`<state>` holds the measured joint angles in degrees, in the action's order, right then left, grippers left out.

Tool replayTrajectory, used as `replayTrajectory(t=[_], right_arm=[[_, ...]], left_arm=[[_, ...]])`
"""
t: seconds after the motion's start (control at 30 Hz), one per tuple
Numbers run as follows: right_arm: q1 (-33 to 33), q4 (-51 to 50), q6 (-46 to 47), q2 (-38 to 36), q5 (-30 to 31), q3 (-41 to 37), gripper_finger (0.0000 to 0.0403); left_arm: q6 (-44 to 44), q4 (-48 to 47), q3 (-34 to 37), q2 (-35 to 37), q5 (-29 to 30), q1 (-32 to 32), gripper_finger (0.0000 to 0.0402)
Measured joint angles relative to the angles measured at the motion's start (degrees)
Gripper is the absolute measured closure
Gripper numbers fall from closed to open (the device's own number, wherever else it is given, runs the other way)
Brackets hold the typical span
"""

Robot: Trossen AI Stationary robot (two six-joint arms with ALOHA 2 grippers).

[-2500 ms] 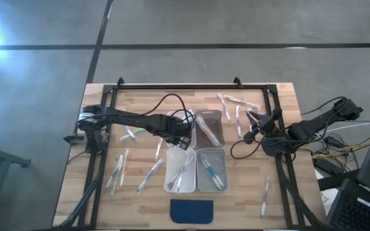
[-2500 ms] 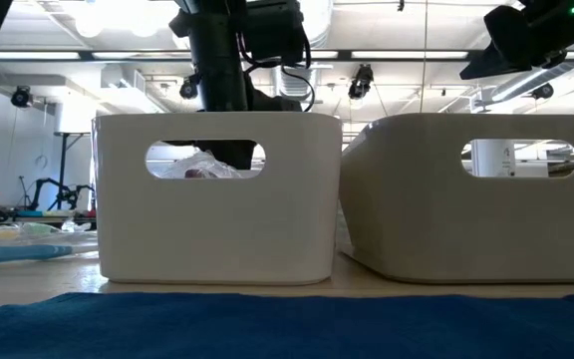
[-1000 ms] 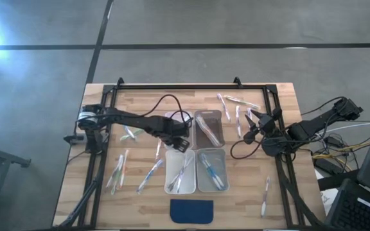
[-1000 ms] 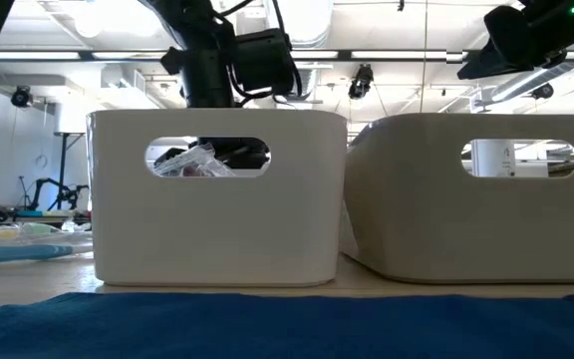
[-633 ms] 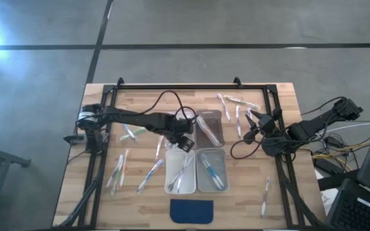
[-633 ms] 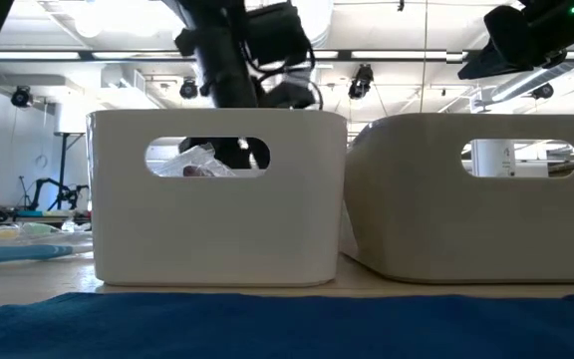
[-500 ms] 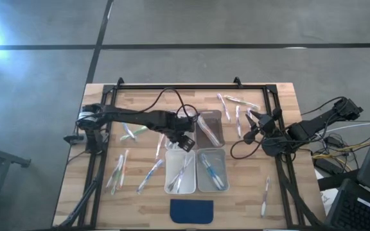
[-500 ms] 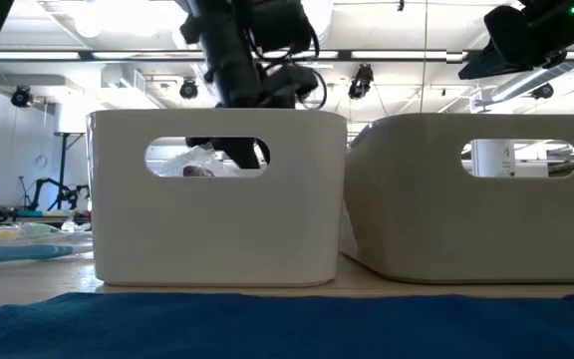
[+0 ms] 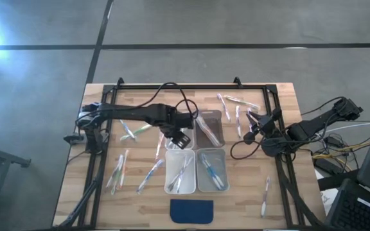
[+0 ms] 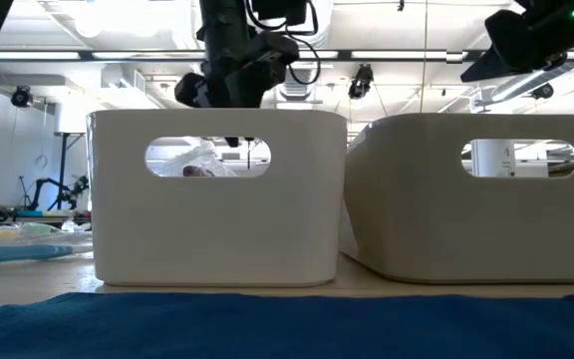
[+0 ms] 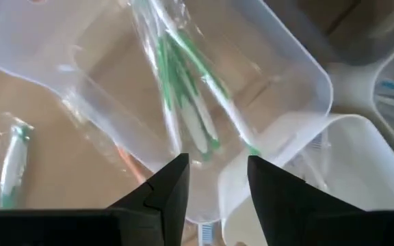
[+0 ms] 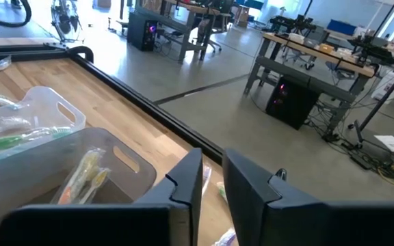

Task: Pick & Place Toothbrushes
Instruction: Put the green toothbrush into the transparent bin

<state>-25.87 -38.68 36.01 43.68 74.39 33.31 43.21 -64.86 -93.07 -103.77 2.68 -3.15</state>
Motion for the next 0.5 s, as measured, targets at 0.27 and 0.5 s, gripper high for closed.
replayTrajectory(t=[0.27,0.5], right_arm=[[0.0,0.0,0.0,0.0,0.0,-0.1,0.0366],[0.0,0.0,0.0,0.0,0.1,-0.1,0.0368]], left_arm=[[-3.0,12.8,3.1,0.0,-1.3,0.0,0.0253],[-2.3,21.9,8.8,0.0,-6.6,0.0,0.0259]])
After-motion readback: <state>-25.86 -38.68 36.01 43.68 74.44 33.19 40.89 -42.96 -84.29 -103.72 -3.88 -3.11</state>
